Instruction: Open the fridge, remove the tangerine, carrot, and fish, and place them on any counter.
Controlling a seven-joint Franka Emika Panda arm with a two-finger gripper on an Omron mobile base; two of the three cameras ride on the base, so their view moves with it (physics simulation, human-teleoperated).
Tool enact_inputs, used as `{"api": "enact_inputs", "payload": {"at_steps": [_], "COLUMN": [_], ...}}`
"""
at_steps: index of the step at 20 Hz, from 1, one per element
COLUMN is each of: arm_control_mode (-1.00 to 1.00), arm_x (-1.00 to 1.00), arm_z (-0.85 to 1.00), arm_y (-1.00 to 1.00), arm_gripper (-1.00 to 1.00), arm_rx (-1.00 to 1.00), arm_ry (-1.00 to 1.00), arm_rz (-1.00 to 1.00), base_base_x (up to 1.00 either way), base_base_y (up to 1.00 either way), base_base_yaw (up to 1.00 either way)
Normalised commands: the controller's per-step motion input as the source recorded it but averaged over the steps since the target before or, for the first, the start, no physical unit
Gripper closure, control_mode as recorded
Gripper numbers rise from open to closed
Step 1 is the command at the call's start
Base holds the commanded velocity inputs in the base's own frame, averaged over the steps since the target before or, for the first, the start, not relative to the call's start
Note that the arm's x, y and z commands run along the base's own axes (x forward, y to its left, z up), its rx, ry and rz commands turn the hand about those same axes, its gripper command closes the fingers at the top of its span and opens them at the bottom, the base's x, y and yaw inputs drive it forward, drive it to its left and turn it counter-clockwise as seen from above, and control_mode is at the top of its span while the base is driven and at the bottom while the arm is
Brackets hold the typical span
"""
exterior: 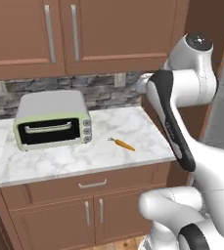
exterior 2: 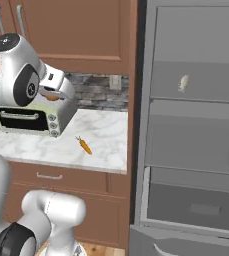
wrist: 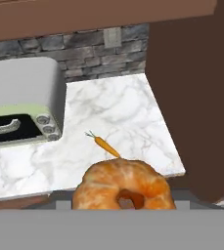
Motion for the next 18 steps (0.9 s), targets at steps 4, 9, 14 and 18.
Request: {"api": "enact_inputs", "payload": {"at_steps": [4,9,14,18], "arm_control_mode": [1.0,1.0,-1.0,-1.0], "arm_x": [0.0,0.0,0.0,0.08], "arm_z": [0.0,0.0,-0.49,-0.88], "arm_y": [0.0,0.0,0.0,0.0], "arm_gripper": [1.0,1.0,1.0,1.0], "arm_rx": [0.0,0.0,0.0,0.0], "arm_ry": [0.0,0.0,0.03,-0.02], "arm_rz": [0.0,0.0,0.0,0.0], "base_base_x": [0.99,0.59,0.03,0.0], "base_base_y": [0.43,0.16,0.0,0.0], "base_base_yaw": [0.0,0.0,0.0,0.0]}}
